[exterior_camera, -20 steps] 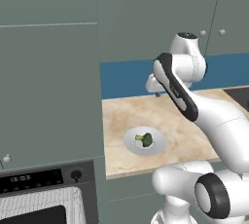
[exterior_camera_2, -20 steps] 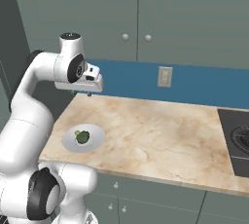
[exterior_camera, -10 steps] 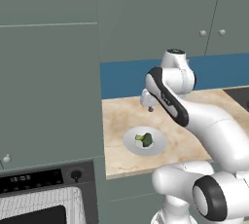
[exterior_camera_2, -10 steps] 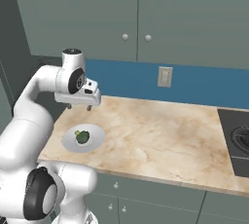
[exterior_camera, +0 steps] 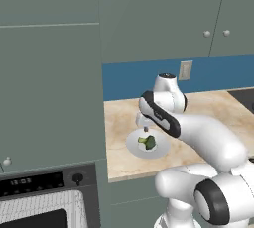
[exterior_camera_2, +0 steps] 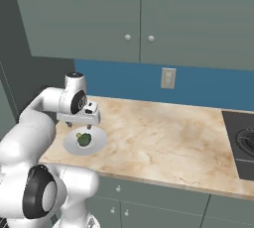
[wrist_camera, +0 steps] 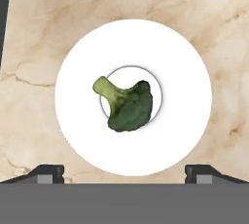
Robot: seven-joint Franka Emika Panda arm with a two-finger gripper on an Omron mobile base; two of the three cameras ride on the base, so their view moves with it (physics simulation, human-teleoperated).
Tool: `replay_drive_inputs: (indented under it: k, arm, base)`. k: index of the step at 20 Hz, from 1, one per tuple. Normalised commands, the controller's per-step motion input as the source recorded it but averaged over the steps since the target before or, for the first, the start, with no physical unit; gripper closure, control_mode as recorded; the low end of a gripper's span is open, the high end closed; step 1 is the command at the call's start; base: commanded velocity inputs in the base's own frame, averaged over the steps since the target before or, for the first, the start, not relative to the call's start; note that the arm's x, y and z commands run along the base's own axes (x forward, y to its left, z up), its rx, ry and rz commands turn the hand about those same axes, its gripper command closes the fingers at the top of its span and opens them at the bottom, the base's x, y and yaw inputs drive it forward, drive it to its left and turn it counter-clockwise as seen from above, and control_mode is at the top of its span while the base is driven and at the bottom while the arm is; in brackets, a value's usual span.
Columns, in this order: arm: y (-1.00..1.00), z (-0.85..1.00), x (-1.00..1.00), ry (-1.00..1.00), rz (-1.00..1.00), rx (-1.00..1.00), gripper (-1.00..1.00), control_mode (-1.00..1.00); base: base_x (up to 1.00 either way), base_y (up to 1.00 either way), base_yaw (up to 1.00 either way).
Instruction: Place the broccoli on the bottom rack of the oven.
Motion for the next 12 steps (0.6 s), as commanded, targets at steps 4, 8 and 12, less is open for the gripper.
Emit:
replay_drive_inputs:
  k: [4, 8, 12]
  arm:
    - [0.14, -0.67, 0.42, 0.05, 0.00, 0.00, -1.00, -1.00]
    - [0.00, -0.47, 0.38, 0.00, 0.00, 0.00, -1.00, -1.00]
    - [-0.04, -0.33, 0.32, 0.00, 0.00, 0.00, -1.00, -1.00]
  base:
    - [0.00, 0.00, 0.00]
    - [0.00, 0.00, 0.00]
    - [0.00, 0.00, 0.00]
